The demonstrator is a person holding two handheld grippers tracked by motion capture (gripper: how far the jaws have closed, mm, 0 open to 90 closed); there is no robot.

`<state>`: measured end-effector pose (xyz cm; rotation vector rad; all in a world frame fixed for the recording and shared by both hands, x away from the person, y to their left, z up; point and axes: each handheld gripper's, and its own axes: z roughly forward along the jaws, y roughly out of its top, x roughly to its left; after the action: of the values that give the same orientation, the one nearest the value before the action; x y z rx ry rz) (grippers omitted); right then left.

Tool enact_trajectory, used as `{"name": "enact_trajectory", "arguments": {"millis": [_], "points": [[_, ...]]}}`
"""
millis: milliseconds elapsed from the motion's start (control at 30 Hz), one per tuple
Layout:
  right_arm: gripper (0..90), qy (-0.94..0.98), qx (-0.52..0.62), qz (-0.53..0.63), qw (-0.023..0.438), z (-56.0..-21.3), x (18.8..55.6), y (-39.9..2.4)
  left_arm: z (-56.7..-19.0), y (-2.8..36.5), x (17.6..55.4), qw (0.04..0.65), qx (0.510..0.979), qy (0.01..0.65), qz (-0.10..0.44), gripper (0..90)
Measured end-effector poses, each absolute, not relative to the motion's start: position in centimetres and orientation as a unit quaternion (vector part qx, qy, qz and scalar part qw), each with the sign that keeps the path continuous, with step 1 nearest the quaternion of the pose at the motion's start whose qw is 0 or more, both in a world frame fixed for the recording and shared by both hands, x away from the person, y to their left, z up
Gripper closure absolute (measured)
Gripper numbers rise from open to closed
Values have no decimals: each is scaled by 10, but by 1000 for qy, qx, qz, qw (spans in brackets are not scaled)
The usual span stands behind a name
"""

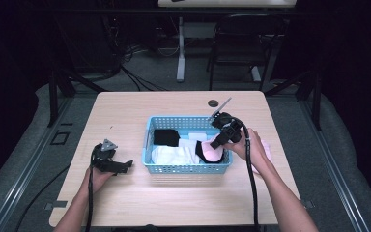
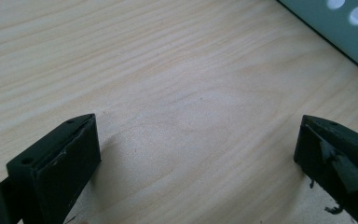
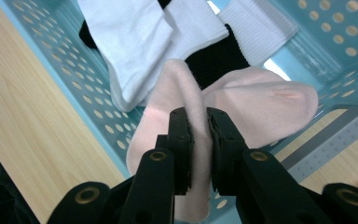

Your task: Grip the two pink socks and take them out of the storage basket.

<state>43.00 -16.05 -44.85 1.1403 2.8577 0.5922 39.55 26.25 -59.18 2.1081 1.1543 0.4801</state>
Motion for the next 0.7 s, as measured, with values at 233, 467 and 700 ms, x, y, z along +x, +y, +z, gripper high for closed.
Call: {"name": "enact_trajectory", "arguments": {"millis": [233,467,700], "points": [[801,909,362,208,12,-430,428,-166,-592,262,395,339,809,444,184,2],[799,901,366,232,21,-409,424,-173,-592,262,395,339,809,443,184,2],[799,891,376,254,32,-392,420,-184,-592,262,395,339,809,443,184,1]]}}
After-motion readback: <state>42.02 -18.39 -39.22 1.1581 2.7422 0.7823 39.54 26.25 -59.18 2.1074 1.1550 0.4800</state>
